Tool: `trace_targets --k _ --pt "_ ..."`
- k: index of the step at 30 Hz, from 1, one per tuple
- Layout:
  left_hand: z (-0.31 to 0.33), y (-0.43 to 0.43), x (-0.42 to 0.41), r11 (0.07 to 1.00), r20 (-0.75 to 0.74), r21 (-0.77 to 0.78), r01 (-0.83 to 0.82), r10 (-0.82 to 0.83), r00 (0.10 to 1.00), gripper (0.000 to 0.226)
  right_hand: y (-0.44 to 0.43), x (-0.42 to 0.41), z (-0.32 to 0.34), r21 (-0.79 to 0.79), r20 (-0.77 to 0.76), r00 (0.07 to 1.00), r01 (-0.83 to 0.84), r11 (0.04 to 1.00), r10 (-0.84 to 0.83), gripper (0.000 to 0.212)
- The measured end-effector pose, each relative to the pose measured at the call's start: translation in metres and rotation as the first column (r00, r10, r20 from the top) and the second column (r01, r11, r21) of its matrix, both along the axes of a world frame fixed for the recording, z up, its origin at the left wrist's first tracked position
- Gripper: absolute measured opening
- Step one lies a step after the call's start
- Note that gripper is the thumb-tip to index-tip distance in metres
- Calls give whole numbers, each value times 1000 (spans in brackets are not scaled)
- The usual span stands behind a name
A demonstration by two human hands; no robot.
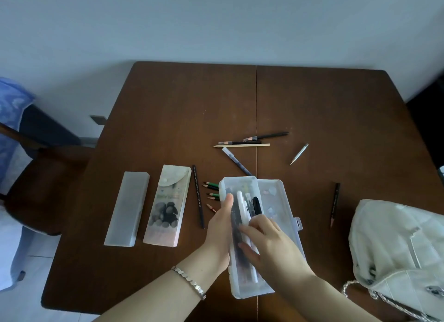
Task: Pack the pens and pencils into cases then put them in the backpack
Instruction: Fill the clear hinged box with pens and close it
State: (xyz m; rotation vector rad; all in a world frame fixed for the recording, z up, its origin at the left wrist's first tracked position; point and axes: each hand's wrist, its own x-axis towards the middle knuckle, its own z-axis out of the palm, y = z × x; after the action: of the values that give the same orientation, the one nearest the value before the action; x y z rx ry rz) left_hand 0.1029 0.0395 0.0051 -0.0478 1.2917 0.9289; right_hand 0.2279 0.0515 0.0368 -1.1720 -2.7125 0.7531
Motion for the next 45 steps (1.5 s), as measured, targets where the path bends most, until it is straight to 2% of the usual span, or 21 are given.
trace_targets --k 2,4,7,9,11,12,14,16,18,20,25,27,29,31,32,35,37,38,39,42,45 --pt "2 1 1 999 8 28 36 -36 999 67 2 -1 -2 -4 -8 998 -66 998 66 30" --pt "1 1 0 998 1 37 55 -55 998 70 7 -2 0 -58 -45 997 -70 996 68 19" --pt "-1 4 -9 1000 -94 -1 7 -7 996 62 31 -14 17 -239 -161 978 90 967 -131 13" --pt "-6 7 -18 999 -169 -40 -15 8 986 67 62 -29 27 -228 -250 933 204 952 -260 12" --pt "-10 11 -27 995 -217 -74 -60 42 975 87 101 -47 24 -193 -251 898 320 928 -362 14" --pt "-9 14 -32 993 -235 -91 -78 54 970 99 122 -58 16 -203 -183 901 356 912 -392 16" --pt "-17 20 -43 988 -241 -115 -105 74 968 116 159 -78 -7 -244 56 914 403 882 -402 21" --pt "-18 20 -49 985 -256 -128 -116 80 963 119 179 -93 -30 -250 307 898 396 884 -315 20" --pt "-22 24 -57 984 -261 -144 -106 66 963 112 190 -106 -53 -241 458 865 342 908 -204 23" --pt "-23 27 -63 983 -256 -158 -92 49 966 101 192 -112 -70 -247 524 841 303 921 -136 26" --pt "-27 26 -73 975 -289 -190 -116 57 956 59 194 -107 -80 -236 537 838 263 936 -100 24" --pt "-23 27 -75 979 -251 -175 -108 62 966 53 196 -98 -67 -194 453 881 248 949 -138 21" --pt "-15 27 -76 979 -198 -147 -139 109 974 55 194 -87 -47 -172 220 941 297 939 -257 20" --pt "-11 29 -82 973 -133 -144 -181 162 978 54 185 -76 -23 -260 -28 931 344 903 -363 18" --pt "-10 32 -87 966 -90 -128 -225 215 972 53 178 -72 -10 -326 -83 923 332 885 -377 17" --pt "-13 40 -93 925 -41 -113 -362 359 932 65 138 -67 19 -412 -100 958 206 887 -269 16" --pt "-12 44 -92 931 -197 -64 -359 341 919 78 105 -70 25 -382 -125 973 135 914 -196 23" --pt "-6 47 -88 934 -260 -25 -356 338 905 74 92 -72 25 -357 -131 978 107 928 -163 25" --pt "0 48 -81 937 -255 8 -351 341 905 72 80 -74 22 -315 -130 983 81 946 -127 27" --pt "19 51 -59 935 -104 31 -352 354 930 67 66 -76 11 -157 -133 984 94 983 -115 32" --pt "22 56 -44 964 -27 112 -241 245 969 60 62 -69 11 0 -210 971 118 993 -115 24"
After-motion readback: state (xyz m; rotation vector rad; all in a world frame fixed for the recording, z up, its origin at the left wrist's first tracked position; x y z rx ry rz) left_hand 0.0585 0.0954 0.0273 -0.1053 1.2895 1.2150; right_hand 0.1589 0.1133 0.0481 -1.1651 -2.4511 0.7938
